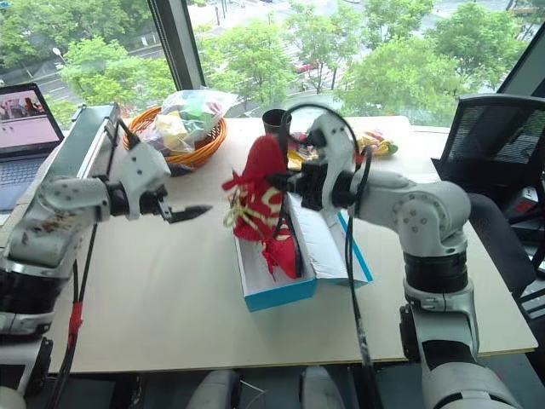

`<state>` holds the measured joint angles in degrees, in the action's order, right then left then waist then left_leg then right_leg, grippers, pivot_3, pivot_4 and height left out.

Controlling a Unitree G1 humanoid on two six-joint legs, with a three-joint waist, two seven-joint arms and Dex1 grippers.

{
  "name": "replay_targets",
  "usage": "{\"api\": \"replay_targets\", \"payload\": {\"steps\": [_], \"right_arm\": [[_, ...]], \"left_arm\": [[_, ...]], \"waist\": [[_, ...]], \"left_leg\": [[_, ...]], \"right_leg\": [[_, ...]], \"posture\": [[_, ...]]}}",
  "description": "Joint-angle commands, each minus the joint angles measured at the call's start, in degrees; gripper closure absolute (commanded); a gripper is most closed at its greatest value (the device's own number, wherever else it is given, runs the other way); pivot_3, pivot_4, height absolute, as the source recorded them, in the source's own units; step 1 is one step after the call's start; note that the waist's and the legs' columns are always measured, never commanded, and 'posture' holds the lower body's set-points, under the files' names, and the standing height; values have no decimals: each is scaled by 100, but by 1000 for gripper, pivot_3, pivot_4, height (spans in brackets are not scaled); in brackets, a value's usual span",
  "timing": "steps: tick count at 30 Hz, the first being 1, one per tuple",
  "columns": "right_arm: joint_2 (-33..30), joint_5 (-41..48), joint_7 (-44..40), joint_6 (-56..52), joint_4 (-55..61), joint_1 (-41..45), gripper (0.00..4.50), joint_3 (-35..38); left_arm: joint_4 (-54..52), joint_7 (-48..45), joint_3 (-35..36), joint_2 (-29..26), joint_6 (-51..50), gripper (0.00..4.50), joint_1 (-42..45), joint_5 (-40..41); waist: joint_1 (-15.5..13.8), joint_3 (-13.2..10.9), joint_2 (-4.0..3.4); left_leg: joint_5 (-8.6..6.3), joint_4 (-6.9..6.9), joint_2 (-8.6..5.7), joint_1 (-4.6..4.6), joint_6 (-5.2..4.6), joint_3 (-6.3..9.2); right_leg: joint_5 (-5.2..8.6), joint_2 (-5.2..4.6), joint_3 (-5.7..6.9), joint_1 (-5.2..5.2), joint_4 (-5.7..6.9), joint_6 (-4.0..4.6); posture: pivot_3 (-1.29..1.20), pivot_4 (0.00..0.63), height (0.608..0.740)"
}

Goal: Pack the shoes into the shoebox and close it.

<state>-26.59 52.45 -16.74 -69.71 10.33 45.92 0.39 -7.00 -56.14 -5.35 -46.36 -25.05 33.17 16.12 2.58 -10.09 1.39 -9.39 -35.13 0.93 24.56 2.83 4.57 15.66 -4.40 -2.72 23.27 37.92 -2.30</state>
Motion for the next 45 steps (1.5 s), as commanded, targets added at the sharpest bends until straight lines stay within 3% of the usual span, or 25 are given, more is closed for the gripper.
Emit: {"api": "replay_targets", "payload": {"steps": [1, 5, 15, 21, 26, 28, 30, 34, 37, 38, 45], "right_arm": [[147, -78, -191, 174, 14, -402, 4098, 107], [343, -72, -432, 194, -131, -759, 4098, 141], [256, -1425, -882, 414, -753, -406, 4098, -1242], [123, -3202, -1748, 1707, -1777, 296, 4098, -3196], [464, -4019, -2266, 2373, -2673, 645, 4098, -3935], [615, -4304, -2343, 2562, -3085, 689, 3131, -4051], [732, -4455, -2370, 2683, -3362, 718, 2586, -3934], [755, -4548, -2264, 2775, -3395, 960, 1226, -3261], [620, -4031, -2458, 2085, -2834, 1205, 204, -2417], [560, -3843, -2583, 1805, -2631, 1230, 8, -2208], [-190, -2776, -2623, -126, -949, 1236, 8, -568]], "left_arm": [[-504, -24, 161, -108, -146, 0, -150, 66], [-619, 96, 301, -107, -251, 0, -296, 28], [-1135, 331, 507, -133, -573, 0, -700, 61], [-1507, 544, 613, -91, -739, 0, -1023, 63], [-1674, 671, 691, -105, -836, 0, -1163, 57], [-1802, 722, 718, -102, -912, 0, -1217, 86], [-1884, 741, 739, -107, -981, 0, -1250, 112], [-1965, 621, 705, -258, -1131, 0, -1318, 176], [-1885, 388, 525, -507, -1045, 0, -1340, 78], [-1850, 338, 493, -545, -1019, 0, -1330, 80], [-1286, -101, -25, -439, -695, 0, -762, 28]], "waist": [[-7, 0, 0], [-7, 0, 0], [28, 0, 0], [62, 1, 1], [98, 9, 13], [120, 18, 26], [124, 24, 31], [83, 24, 31], [38, 17, 27], [7, 13, 22], [-36, 10, 18]], "left_leg": [[0, -2, 2, 0, 0, 0], [0, -16, 1, -3, 0, 0], [0, -17, 2, -18, 0, -2], [0, -17, 5, -36, 0, -2], [-1, -13, 9, -91, 1, -2], [-1, -8, 9, -120, 2, -2], [-2, 0, 10, -140, 2, -3], [-2, 5, 9, -133, 2, -2], [-2, 2, 6, -116, 2, -1], [-1, 2, 6, -108, 2, -1], [-2, 6, 6, -72, 2, 1]], "right_leg": [[0, 2, 0, 2, 1, 0], [0, 2, 0, 0, 8, 0], [1, 5, -5, -9, 11, -1], [1, 7, -5, -21, 14, -2], [10, 10, -4, -75, 10, -17], [19, 10, -5, -100, 5, -31], [27, 10, -5, -113, 6, -39], [27, 9, -5, -106, 7, -36], [8, 6, -5, -94, 7, -4], [7, 6, -5, -86, 7, -3], [6, 7, -1, -54, 6, -1]], "posture": [[0, 150, 740], [0, 150, 740], [0, 150, 740], [0, 150, 740], [0, 150, 740], [0, 150, 740], [0, 150, 740], [0, 150, 740], [0, 150, 740], [0, 150, 740], [0, 150, 740]]}}
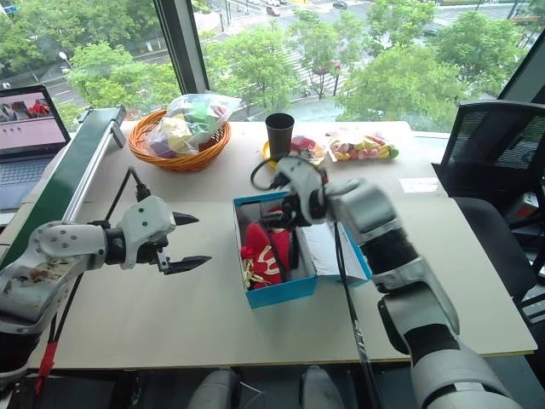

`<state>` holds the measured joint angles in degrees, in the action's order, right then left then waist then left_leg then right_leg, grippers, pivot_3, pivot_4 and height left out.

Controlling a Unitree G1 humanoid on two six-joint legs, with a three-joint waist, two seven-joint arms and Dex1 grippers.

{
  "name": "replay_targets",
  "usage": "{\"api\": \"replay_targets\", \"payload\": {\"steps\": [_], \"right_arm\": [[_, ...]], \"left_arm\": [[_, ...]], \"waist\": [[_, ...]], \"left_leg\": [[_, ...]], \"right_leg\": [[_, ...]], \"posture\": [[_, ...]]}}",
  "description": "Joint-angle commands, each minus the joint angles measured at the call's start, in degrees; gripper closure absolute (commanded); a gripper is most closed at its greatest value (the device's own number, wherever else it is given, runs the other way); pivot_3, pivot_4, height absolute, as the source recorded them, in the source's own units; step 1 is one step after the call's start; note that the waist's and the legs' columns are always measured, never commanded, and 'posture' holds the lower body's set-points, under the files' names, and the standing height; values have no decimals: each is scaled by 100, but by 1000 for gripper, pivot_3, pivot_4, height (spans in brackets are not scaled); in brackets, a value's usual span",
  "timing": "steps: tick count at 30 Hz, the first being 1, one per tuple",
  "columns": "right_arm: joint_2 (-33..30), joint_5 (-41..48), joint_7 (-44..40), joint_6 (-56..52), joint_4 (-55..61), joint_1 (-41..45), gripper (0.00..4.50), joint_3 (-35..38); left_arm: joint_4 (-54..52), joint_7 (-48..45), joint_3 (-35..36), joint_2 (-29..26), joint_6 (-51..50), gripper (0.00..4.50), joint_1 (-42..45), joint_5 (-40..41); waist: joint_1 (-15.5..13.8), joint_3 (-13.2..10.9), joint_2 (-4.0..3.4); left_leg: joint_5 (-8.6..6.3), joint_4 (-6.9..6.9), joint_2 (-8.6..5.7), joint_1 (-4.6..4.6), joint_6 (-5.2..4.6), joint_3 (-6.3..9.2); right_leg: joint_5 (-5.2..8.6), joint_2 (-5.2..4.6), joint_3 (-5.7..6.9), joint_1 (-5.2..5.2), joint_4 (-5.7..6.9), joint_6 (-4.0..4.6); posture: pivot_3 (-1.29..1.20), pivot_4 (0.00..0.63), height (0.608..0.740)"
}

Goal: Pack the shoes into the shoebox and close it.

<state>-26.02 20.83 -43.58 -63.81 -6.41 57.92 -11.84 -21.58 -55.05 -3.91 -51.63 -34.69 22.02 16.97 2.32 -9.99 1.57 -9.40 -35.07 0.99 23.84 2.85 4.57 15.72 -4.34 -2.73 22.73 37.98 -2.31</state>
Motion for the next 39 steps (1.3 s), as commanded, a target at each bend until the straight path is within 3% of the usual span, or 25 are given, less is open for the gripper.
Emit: {"api": "replay_targets", "payload": {"steps": [1, 4, 7, 12, 16, 18, 21, 27, 33, 39], "right_arm": [[-391, 464, 68, -852, 926, -12, 8, 794], [-910, 745, -1, -1123, 1571, -347, 8, 1270], [-1480, 963, -15, -1339, 2388, -981, 765, 1700], [-1996, 1827, -72, -2773, 3958, -2120, 2464, 3165], [-1969, 2393, 92, -2869, 4924, -3921, 3751, 3935], [-1837, 2389, 354, -2869, 5278, -4683, 4468, 3901], [-1115, 2231, 882, -2736, 5749, -5786, 4468, 3286], [323, 1220, 2081, -1393, 4321, -5955, 4468, 2951], [1197, 766, 2351, 544, 2393, -5813, 4468, 3199], [1547, 1310, 2276, 1650, 1103, -5348, 4468, 4077]], "left_arm": [[266, -295, -260, 127, 325, 0, 465, -64], [533, -592, -522, 244, 486, 0, 791, -72], [809, -938, -761, 302, 663, 0, 1068, -105], [1659, -1478, -1100, 612, 1120, 0, 1707, -257], [2520, -1645, -1220, 1010, 1630, 0, 2324, -456], [2877, -1676, -1245, 1184, 1860, 0, 2556, -556], [3279, -1849, -1346, 1378, 2152, 0, 2815, -713], [3394, -2073, -1286, 1464, 2234, 0, 2872, -790], [3331, -2168, -1231, 1309, 2209, 0, 2825, -882], [3196, -2171, -1174, 1171, 2090, 0, 2756, -898]], "waist": [[-7, 0, 0], [-21, 0, 1], [-33, 0, 1], [-12, -2, -1], [-37, 1, 3], [-72, 0, 3], [-64, 1, 3], [33, 3, 2], [13, 2, 0], [14, 0, -3]], "left_leg": [[0, -1, 0, 4, 0, 0], [0, -4, -3, 8, 0, -1], [0, -4, -3, 21, -1, -1], [-1, -18, -4, 55, -3, -1], [-3, -21, -4, 48, -8, -1], [-4, -29, -5, 49, -10, 1], [-5, -47, -7, 55, -12, 0], [-14, -76, -8, 38, -26, -5], [-15, -70, -7, 36, -27, -1], [-16, -73, -6, -2, -28, -2]], "right_leg": [[0, 0, 1, 2, -3, 0], [1, -3, 1, 2, -6, -1], [1, -3, 2, 11, -8, -2], [1, -3, 2, 43, 2, -1], [1, -2, 4, 31, -1, -2], [7, -3, 9, 24, -3, -11], [11, -4, 4, 26, 3, -19], [25, -4, -7, 1, 7, -46], [25, -2, -2, -4, 5, -46], [27, -2, -2, -45, 2, -49]], "posture": [[0, 150, 740], [0, 150, 740], [0, 150, 740], [0, 150, 740], [0, 150, 740], [0, 150, 740], [0, 150, 740], [0, 150, 740], [0, 150, 740], [0, 150, 740]]}}
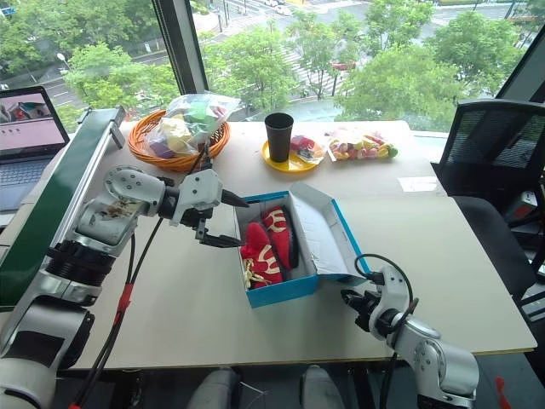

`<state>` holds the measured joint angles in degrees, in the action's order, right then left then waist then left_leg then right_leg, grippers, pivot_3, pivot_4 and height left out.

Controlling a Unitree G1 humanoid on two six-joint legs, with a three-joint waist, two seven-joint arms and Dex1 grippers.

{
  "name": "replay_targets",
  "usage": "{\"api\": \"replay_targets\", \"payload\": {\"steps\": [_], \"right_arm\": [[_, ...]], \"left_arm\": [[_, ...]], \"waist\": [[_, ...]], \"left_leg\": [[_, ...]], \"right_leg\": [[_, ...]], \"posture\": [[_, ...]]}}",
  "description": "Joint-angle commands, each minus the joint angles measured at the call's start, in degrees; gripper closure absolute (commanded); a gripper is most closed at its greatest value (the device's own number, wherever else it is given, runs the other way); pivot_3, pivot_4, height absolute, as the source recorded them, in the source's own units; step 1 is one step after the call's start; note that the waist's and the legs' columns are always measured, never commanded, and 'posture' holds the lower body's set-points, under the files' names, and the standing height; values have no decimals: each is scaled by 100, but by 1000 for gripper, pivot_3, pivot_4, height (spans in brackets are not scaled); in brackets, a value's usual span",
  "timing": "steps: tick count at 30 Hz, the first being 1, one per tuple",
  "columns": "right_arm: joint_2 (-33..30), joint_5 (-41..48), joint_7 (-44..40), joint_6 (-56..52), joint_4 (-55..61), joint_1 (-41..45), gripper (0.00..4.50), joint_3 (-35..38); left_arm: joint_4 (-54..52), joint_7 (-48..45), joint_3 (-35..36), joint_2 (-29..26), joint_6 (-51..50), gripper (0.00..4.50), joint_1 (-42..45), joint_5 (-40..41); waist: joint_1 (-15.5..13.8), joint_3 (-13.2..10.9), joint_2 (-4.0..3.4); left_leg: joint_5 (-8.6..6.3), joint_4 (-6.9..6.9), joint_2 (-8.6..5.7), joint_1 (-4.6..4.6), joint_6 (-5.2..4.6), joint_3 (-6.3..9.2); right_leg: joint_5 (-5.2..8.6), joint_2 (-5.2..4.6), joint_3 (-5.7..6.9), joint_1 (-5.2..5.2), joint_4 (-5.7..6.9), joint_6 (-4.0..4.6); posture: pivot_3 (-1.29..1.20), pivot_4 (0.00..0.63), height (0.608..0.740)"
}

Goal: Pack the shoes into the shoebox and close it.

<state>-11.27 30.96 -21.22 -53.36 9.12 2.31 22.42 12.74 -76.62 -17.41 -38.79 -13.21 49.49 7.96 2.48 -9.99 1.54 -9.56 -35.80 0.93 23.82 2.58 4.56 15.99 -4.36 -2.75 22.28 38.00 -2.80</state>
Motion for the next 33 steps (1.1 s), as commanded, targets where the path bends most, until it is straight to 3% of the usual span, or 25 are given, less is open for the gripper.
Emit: {"api": "replay_targets", "payload": {"steps": [1, 7, 11, 15, 22, 28, 33], "right_arm": [[143, 492, 48, 754, -579, 307, 4468, 868], [339, 2523, -215, 847, -398, 582, 4468, 2056], [53, 3603, 76, 325, 396, 648, 4468, 1865], [-218, 3949, 629, -181, 1079, 691, 4468, 1100], [-575, 4808, 1026, -280, 1116, 550, 4468, 769], [-1723, 5453, 8, -884, 1636, -790, 4468, 699], [-2412, 4716, -769, -959, 1949, -1534, 4468, -76]], "left_arm": [[-283, -24, 185, -138, -94, 0, -13, 14], [-477, -104, 253, -386, -332, 0, -171, 33], [-483, -194, 319, -723, -427, 0, -305, 7], [-418, -226, 524, -1032, -587, 0, -449, 110], [-311, -43, 841, -1450, -606, 0, -879, 6], [-644, -31, 1040, -1622, -845, 0, -1210, 148], [-751, 5, 1025, -1605, -941, 0, -1226, 150]], "waist": [[-14, 0, 0], [-11, -9, -15], [33, -24, -40], [81, -25, -41], [-10, -25, -41], [-133, -26, -41], [-78, -20, -31]], "left_leg": [[0, 0, 1, -7, 0, 0], [-3, 9, 0, -2, -4, 0], [-5, 9, 1, -1, -8, -2], [-5, 9, 7, -10, -8, -1], [-7, 10, 0, 2, -11, -2], [-8, 9, -2, 13, -12, 0], [-9, 4, 6, -1, -13, -2]], "right_leg": [[1, 1, 0, -7, -1, -1], [-2, 0, 0, -1, -1, 4], [-15, 1, -5, 4, 4, 26], [3, 8, -6, 2, 7, -2], [4, -1, -6, 5, -3, 2], [4, -3, -5, 5, -9, 2], [9, 6, -10, -3, -5, -2]], "posture": [[0, 150, 740], [0, 150, 740], [0, 150, 740], [0, 150, 740], [0, 150, 740], [0, 150, 740], [0, 150, 740]]}}
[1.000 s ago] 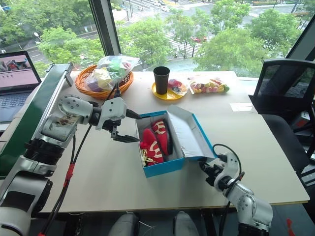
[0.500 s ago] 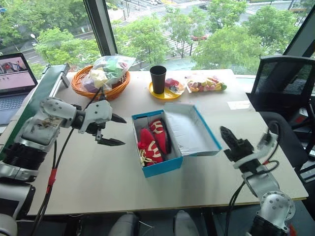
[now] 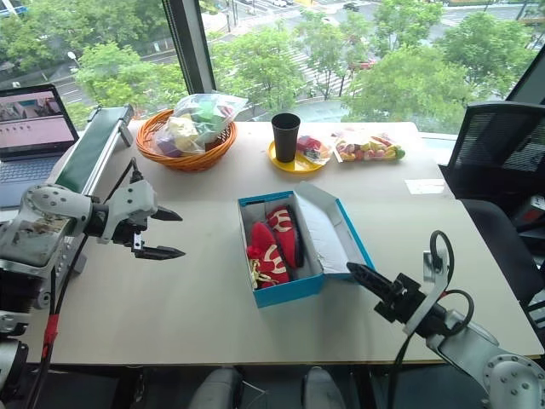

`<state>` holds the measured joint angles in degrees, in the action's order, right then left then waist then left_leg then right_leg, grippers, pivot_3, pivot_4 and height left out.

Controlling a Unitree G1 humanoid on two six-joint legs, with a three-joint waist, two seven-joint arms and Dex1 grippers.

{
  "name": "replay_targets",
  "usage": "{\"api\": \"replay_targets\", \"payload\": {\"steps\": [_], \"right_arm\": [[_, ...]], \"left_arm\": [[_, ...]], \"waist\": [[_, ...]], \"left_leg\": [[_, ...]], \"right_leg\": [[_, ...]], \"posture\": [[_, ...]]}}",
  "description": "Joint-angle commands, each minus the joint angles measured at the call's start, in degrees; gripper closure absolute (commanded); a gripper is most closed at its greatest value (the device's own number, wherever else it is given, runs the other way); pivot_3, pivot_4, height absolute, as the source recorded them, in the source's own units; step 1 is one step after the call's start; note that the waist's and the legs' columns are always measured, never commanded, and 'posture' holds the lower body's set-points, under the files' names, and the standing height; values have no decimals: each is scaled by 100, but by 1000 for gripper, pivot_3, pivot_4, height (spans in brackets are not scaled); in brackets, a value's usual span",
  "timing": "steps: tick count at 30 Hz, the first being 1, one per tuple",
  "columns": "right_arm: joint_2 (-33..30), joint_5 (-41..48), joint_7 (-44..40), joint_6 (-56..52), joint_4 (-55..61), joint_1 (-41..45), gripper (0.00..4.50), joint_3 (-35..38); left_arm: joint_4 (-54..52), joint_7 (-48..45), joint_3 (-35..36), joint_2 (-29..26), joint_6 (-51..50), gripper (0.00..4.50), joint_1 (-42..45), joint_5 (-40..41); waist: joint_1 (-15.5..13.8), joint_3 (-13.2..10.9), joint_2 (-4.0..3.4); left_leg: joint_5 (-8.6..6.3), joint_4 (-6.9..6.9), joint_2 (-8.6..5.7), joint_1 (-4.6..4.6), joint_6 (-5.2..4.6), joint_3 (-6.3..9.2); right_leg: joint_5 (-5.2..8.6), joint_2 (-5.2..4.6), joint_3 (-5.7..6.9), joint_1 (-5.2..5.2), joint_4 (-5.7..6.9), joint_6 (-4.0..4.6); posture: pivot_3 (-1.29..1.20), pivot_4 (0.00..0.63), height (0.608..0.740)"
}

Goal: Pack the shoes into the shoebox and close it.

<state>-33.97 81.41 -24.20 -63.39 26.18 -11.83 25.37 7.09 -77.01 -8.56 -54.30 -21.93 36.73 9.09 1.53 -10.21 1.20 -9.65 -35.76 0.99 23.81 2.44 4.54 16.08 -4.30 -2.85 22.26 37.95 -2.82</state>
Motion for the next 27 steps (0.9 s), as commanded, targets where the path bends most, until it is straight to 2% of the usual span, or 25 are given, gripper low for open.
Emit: {"api": "replay_targets", "payload": {"steps": [1, 6, 8, 11, 16, 20, 23, 27], "right_arm": [[-146, -378, -547, 131, 209, -132, 4468, -412], [30, -1910, -673, 823, -529, 125, 4468, -1340], [285, -2547, -524, 1251, -1251, 432, 4468, -1590], [716, -3248, -299, 1856, -2321, 1061, 4468, -1646], [1101, -3724, -278, 2361, -2978, 1547, 4468, -1501], [1575, -3262, -470, 2808, -3042, 1736, 4468, -820], [1919, -2236, -568, 2694, -2756, 1870, 4468, -99], [2015, -1249, -664, 2333, -1861, 1899, 4468, 90]], "left_arm": [[-197, 47, 138, -55, -82, 0, 54, 38], [-202, 29, 108, -75, -88, 0, 114, -4], [-208, 38, 88, -78, -78, 0, 144, -37], [-195, 66, 22, -118, 109, 0, 172, -185], [-157, 47, 64, -126, 151, 0, 189, -242], [-307, 59, 92, -131, 86, 0, 106, -213], [-353, 50, 113, -151, 51, 0, 83, -196], [-271, 71, 142, -205, 101, 0, 87, -240]], "waist": [[40, 2, 3], [84, 3, 7], [78, 2, 7], [94, 1, 14], [102, 17, 43], [102, 30, 64], [92, 21, 50], [97, 2, 19]], "left_leg": [[0, 0, 5, -1, 0, 0], [0, 0, 2, 3, 0, -1], [-2, 1, 0, 6, -1, 0], [-2, -5, -1, 7, -1, -1], [-2, -3, 3, -6, -1, -3], [-2, -3, 3, -6, -1, -3], [-2, -2, 2, -4, -1, -3], [-2, 3, 0, -1, -1, -3]], "right_leg": [[5, 5, 0, 0, -1, 7], [8, 3, -1, 3, -6, 7], [9, 3, 0, 7, -5, 6], [8, 2, 0, 7, -2, 5], [8, 6, -4, -1, 0, 4], [7, 6, -4, -2, 0, 4], [7, 4, -4, 2, 5, 5], [3, 2, -4, 6, 8, 13]], "posture": [[0, 150, 740], [0, 150, 740], [0, 150, 740], [0, 150, 740], [0, 150, 740], [0, 150, 740], [0, 150, 740], [0, 150, 740]]}}
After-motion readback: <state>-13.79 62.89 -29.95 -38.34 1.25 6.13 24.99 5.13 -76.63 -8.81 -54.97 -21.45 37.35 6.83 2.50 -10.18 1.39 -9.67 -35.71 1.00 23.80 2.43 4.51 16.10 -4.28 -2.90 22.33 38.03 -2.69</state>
